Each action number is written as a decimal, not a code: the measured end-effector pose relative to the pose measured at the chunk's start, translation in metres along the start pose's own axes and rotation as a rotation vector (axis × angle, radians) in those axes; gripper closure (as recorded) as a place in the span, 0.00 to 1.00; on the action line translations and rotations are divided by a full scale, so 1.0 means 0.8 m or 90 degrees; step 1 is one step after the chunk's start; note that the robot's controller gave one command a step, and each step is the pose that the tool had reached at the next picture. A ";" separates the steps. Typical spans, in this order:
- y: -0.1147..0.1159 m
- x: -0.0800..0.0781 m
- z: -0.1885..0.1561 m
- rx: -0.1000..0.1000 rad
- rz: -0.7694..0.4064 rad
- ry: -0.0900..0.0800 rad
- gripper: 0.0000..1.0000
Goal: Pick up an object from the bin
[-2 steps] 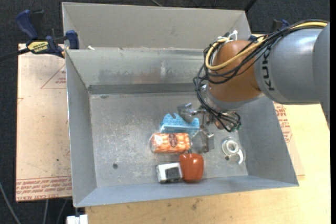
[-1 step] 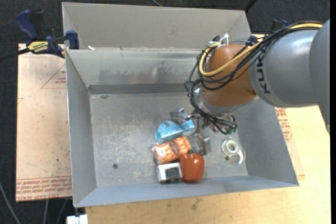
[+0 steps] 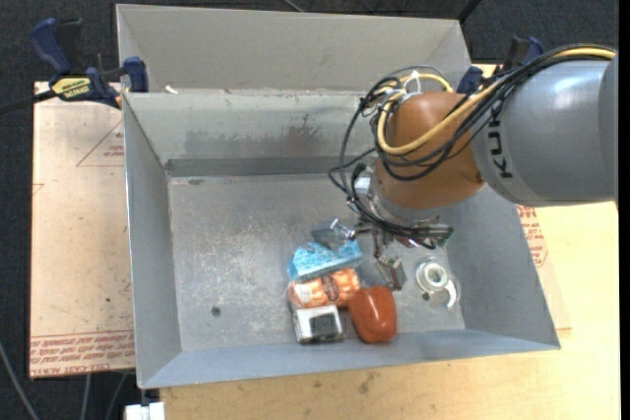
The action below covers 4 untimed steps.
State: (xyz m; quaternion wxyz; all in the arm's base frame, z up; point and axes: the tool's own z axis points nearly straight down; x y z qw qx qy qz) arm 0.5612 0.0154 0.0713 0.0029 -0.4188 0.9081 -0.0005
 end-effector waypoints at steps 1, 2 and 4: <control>0.016 -0.013 -0.009 0.001 -0.110 -0.001 0.00; 0.049 -0.044 -0.010 0.000 0.008 -0.001 0.00; 0.058 -0.077 -0.008 -0.002 -0.362 -0.001 1.00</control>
Offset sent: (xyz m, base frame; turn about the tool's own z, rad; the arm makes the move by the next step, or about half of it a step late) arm -0.0171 0.1306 0.0058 -0.2408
